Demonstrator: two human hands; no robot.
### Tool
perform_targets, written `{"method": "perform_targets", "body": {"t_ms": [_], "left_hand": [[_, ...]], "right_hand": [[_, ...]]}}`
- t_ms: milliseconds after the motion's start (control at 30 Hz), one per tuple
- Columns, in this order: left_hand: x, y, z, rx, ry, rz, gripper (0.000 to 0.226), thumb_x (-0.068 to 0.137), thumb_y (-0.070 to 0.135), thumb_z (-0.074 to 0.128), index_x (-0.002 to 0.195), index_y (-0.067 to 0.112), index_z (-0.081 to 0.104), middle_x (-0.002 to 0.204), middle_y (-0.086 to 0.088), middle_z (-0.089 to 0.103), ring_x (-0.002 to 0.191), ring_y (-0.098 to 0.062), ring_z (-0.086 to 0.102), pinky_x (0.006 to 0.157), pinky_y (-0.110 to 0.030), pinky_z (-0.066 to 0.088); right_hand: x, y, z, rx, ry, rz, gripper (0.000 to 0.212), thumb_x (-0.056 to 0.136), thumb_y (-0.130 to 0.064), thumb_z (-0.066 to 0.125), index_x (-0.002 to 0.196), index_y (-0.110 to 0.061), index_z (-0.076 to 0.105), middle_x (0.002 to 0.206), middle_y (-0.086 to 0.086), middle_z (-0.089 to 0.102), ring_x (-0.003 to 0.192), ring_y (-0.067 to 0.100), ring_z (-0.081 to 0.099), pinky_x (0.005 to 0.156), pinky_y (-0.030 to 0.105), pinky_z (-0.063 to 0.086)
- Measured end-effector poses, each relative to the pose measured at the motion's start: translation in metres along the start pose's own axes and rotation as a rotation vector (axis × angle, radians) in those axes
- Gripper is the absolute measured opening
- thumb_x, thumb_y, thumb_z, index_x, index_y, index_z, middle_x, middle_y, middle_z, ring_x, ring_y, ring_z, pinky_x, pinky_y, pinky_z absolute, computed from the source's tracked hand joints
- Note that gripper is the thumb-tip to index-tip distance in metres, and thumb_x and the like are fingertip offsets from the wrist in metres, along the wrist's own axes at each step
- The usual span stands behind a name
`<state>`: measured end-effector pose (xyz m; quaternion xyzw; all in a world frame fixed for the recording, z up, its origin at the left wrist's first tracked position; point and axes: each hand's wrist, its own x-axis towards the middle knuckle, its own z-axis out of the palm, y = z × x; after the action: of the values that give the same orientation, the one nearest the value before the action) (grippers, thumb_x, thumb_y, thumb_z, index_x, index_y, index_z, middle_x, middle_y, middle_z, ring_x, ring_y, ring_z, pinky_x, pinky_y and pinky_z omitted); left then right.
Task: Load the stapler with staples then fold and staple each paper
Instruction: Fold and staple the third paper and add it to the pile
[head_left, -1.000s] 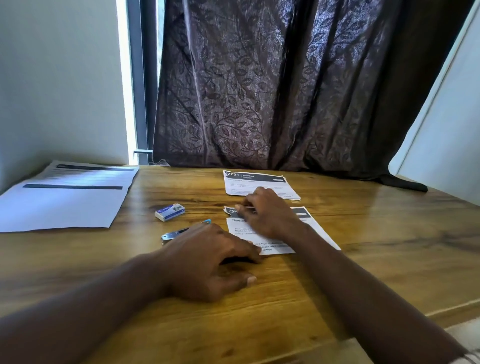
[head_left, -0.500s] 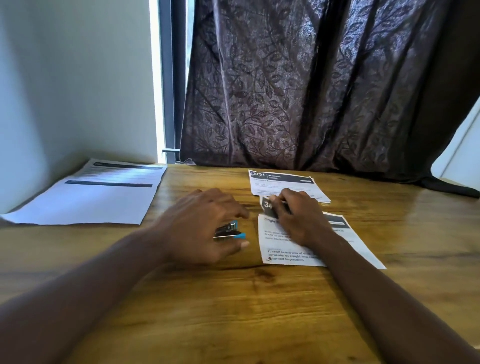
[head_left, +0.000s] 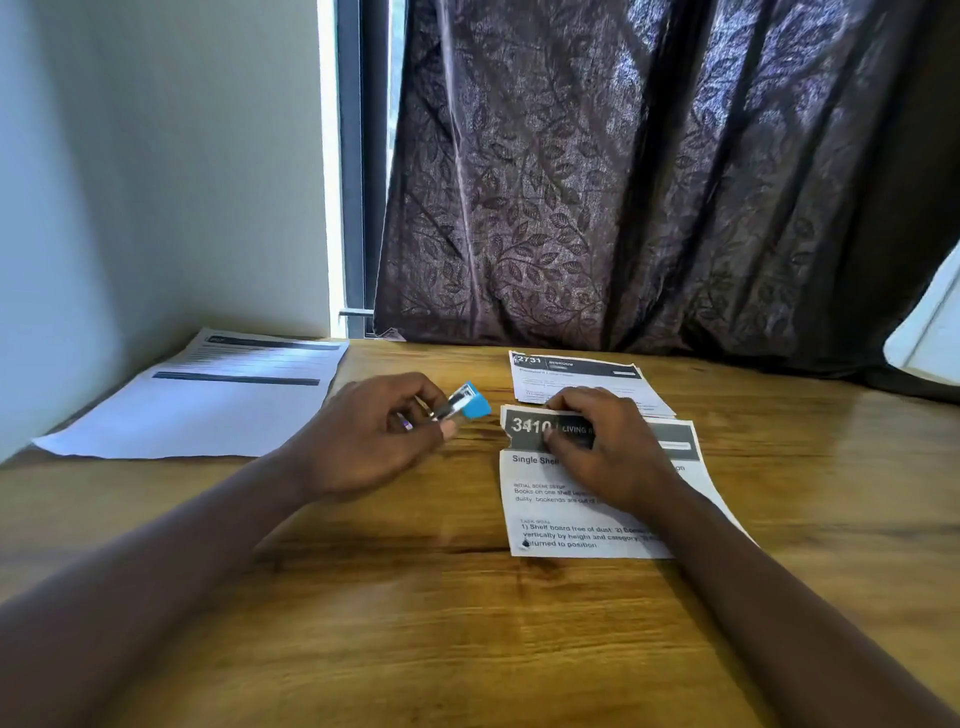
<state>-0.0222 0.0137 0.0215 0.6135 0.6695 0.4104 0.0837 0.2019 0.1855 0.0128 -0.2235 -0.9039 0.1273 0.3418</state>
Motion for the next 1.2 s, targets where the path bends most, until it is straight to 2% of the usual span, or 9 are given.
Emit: {"method": "perform_targets", "body": {"t_ms": [100,233,367,500,600,767,900,1033,1200], "left_hand": [[-0.001,0.005,-0.001,-0.250,0.034,-0.037,0.027,0.083,0.035,0.079,0.108,0.027,0.075,0.096,-0.002,0.078,0.082,-0.030,0.073,0.072,-0.046,0.062],[-0.002,0.008,-0.002,-0.459,0.050,-0.099,0.033,0.073,0.026,0.083,0.104,0.016,0.079,0.093,-0.015,0.078,0.079,-0.025,0.066,0.075,-0.039,0.056],[-0.003,0.008,-0.001,-0.590,0.069,-0.108,0.036,0.067,0.020,0.085,0.101,0.010,0.080,0.100,-0.013,0.079,0.097,-0.028,0.073,0.091,-0.041,0.057],[-0.002,0.008,0.003,-0.564,0.075,-0.061,0.032,0.067,0.015,0.086,0.097,0.006,0.079,0.107,-0.011,0.078,0.096,-0.033,0.072,0.089,-0.035,0.061],[-0.002,0.010,0.005,-0.523,0.065,-0.045,0.029,0.075,0.008,0.084,0.103,0.004,0.078,0.101,-0.003,0.080,0.082,-0.011,0.068,0.072,-0.018,0.056],[-0.002,0.009,0.008,-0.551,0.077,-0.048,0.035,0.075,0.019,0.081,0.107,0.006,0.077,0.105,-0.008,0.079,0.101,-0.027,0.074,0.080,-0.027,0.062],[-0.002,0.009,0.009,-0.535,0.065,-0.073,0.032,0.075,0.027,0.081,0.104,0.014,0.079,0.103,-0.002,0.080,0.101,-0.020,0.074,0.076,-0.024,0.058],[-0.001,0.006,0.008,-0.539,0.037,-0.117,0.036,0.079,0.029,0.080,0.109,0.010,0.076,0.107,-0.005,0.080,0.105,-0.021,0.074,0.088,-0.038,0.059],[0.000,0.010,0.007,-0.553,0.031,-0.128,0.036,0.078,0.025,0.076,0.110,0.009,0.074,0.103,-0.004,0.080,0.098,-0.018,0.077,0.074,-0.024,0.060]], "right_hand": [[0.000,-0.004,0.004,-0.114,0.037,-0.087,0.031,0.081,-0.036,0.064,0.106,-0.019,0.070,0.097,-0.007,0.068,0.096,0.020,0.061,0.091,0.044,0.046],[-0.001,-0.013,0.006,-0.259,0.034,-0.169,0.036,0.084,-0.041,0.058,0.111,-0.021,0.069,0.099,-0.006,0.066,0.098,0.020,0.057,0.090,0.042,0.044],[-0.002,-0.024,0.006,-0.343,0.030,-0.235,0.033,0.086,-0.043,0.056,0.110,-0.023,0.068,0.095,-0.005,0.063,0.094,0.019,0.055,0.086,0.041,0.042],[-0.004,-0.032,0.008,-0.407,-0.007,-0.282,0.032,0.088,-0.046,0.054,0.110,-0.026,0.066,0.096,-0.008,0.061,0.093,0.015,0.051,0.086,0.036,0.038],[-0.005,-0.036,0.008,-0.411,-0.016,-0.294,0.033,0.088,-0.047,0.053,0.110,-0.026,0.065,0.097,-0.008,0.062,0.093,0.014,0.051,0.087,0.036,0.040],[-0.005,-0.039,0.010,-0.427,-0.012,-0.314,0.032,0.088,-0.047,0.055,0.111,-0.026,0.064,0.098,-0.007,0.061,0.094,0.014,0.050,0.087,0.036,0.040],[-0.006,-0.040,0.011,-0.420,0.026,-0.341,0.032,0.088,-0.044,0.059,0.111,-0.023,0.065,0.098,-0.006,0.062,0.093,0.016,0.052,0.087,0.036,0.039],[-0.008,-0.042,0.010,-0.391,0.055,-0.363,0.033,0.087,-0.043,0.060,0.111,-0.021,0.066,0.098,-0.005,0.063,0.094,0.016,0.052,0.087,0.038,0.041],[-0.008,-0.043,0.010,-0.398,0.026,-0.351,0.035,0.087,-0.045,0.060,0.114,-0.023,0.065,0.102,-0.006,0.064,0.098,0.014,0.051,0.091,0.036,0.040]]}}
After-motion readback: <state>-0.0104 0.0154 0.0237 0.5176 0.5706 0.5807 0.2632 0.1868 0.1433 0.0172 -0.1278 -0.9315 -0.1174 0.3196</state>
